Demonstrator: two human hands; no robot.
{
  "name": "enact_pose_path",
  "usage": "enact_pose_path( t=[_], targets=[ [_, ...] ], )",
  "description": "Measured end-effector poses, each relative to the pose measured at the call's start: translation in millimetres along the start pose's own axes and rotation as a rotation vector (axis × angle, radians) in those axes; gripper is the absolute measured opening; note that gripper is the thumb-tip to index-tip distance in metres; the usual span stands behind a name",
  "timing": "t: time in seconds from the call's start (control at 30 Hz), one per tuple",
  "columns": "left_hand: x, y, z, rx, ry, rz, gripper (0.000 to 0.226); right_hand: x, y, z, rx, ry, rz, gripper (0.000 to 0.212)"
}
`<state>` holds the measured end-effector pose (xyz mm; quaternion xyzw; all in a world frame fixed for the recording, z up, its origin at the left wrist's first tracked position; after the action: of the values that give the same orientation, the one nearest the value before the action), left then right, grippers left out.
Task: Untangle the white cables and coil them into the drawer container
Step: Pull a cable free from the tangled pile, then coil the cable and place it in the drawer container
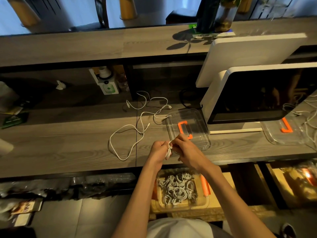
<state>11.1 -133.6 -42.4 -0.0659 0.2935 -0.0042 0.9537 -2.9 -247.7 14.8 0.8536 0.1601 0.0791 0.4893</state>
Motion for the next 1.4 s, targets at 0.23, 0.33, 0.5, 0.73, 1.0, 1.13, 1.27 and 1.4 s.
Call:
enact_pose_path(
  t=[0.23,0.33,0.5,0.73,1.0,1.13,1.27,1.4],
  targets=[
    [-5,1,-1,-0.296,0.073,-0.046,0.027,-5,-2,13,0.424,-0.126,0.231,0.013],
    [-8,4,-6,-0.275,0.078,-0.04,0.017,-12,-10,21,0.581,-0.216,0.272,0.024],
    [-11,-1,-25,-0.192,0.12,-0.075,0.02,-23,-44,45,0.585,-0.348,0.128,0.021],
    [-14,16,-113,-0.126,0.334,-0.021,0.02,-82,-135,85,0.881,-0.714,0.025,0.015],
    [-30,46,-208,-0.019,0.497,0.109,0.027,-146,-231,121,0.762,-1.096,-0.178,0.01],
    [-34,51,-227,0.081,0.534,0.076,0.028,-154,-236,126,0.489,-1.018,-0.346,0.016],
    [-29,55,-210,0.114,0.473,0.083,0.017,-144,-219,129,0.363,-0.953,-0.355,0.023],
    [-6,75,-146,0.335,0.137,0.191,0.009,-110,-198,117,0.38,-0.809,-0.38,0.026]
  ],
)
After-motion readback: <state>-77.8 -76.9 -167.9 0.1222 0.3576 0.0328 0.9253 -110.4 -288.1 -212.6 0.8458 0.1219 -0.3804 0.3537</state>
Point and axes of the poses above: each hand's wrist, its own x-axis towards the middle knuckle, its own y-axis out of the back of the hand, z = x × y, the point moved 8 cm from there along x, towards the middle knuckle, and after that the axes turned 10 degrees about -x, right-handed, at the moved point
